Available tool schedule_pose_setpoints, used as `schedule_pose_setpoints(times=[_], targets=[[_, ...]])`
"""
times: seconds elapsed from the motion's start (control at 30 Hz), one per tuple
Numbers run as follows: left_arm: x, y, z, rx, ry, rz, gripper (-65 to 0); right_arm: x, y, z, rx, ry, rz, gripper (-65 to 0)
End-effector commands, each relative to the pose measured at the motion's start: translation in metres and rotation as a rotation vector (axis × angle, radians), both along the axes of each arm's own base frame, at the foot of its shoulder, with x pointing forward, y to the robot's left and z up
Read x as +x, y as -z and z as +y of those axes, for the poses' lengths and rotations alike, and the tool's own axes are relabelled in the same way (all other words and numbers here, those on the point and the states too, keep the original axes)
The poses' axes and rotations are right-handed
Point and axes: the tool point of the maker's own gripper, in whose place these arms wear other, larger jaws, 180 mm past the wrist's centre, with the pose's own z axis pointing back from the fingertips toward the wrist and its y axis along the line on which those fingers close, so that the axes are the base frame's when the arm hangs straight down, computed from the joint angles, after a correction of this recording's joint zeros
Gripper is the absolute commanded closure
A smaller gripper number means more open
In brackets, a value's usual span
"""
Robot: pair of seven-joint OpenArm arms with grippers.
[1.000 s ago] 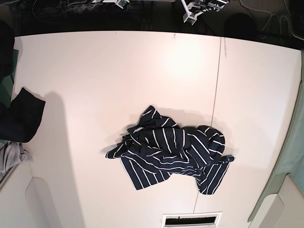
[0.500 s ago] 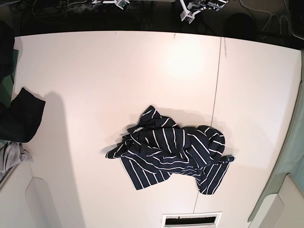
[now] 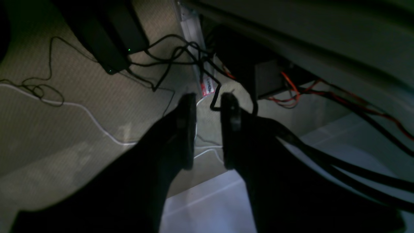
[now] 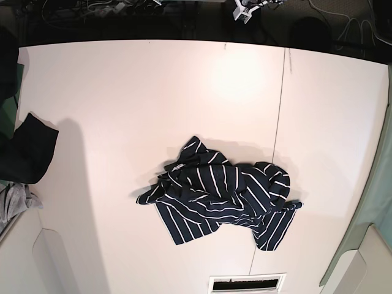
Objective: Layout the t-shirt on the table in an organized manner, then fold the t-shirt properly
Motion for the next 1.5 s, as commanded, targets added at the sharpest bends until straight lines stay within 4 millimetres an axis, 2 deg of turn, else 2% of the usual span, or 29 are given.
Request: schedule_pose_setpoints(times=[0.0,0.2,0.27,0.37,0.4,0.53,0.67,0.77,0.87,0.97,1.13,1.27,1.37,1.47], targets=[[0.001,-0.001,-0.003,-0.015,-0.003,-0.009,-16.2,0.002,0.0,0.002,0.008,0.002,-0.009,0.0],[-0.005,-0.001,-0.003,-0.015,-0.003,0.001,-16.2,0.007,0.0,0.0,-0.005,0.003,-0.029,0.0],[-0.006,-0.001,-0.004,-0.016,-0.003,0.0,-16.2,0.013,0.002,-0.006,-0.04,0.008,-0.064,-9.7],[-0.004,-0.001,-0.004,-0.018,-0.004,-0.007,-16.2,0.02,0.003,-0.014,-0.084,0.013,-0.104,-30.5],[-0.005,-0.001,-0.004,-0.018,-0.004,-0.006,-16.2,0.017,0.003,-0.014,-0.084,0.013,-0.099,-32.9],[-0.008,-0.001,0.0,-0.011,-0.002,0.002,-16.2,0.002,0.003,-0.013,-0.082,0.012,-0.076,-32.8],[-0.023,-0.004,0.003,-0.031,0.026,0.065,-16.2,-0.02,0.002,-0.022,-0.095,0.007,-0.044,-32.8],[-0.029,-0.016,-0.008,-0.158,0.01,0.054,-16.2,-0.04,-0.001,-0.034,-0.105,0.002,-0.019,-32.8],[-0.024,-0.028,-0.002,-0.192,-0.043,-0.029,-16.3,-0.061,-0.009,-0.034,-0.046,-0.009,0.025,-32.8],[-0.013,-0.043,0.011,-0.195,-0.097,-0.132,-16.3,-0.08,-0.023,-0.034,0.045,-0.031,0.069,-32.8],[0.008,-0.084,0.029,-0.238,-0.185,-0.291,-16.4,-0.072,-0.054,-0.047,0.123,0.043,-0.003,-32.8],[0.04,-0.122,0.073,-0.181,-0.304,-0.459,-16.4,-0.054,-0.087,-0.051,0.189,0.055,-0.093,-32.8],[0.061,-0.154,0.112,-0.124,-0.365,-0.579,-16.4,-0.04,-0.116,-0.046,0.239,0.011,-0.161,-32.8],[0.08,-0.191,0.145,-0.089,-0.394,-0.681,-16.4,-0.017,-0.144,-0.04,0.263,-0.028,-0.226,-32.8]])
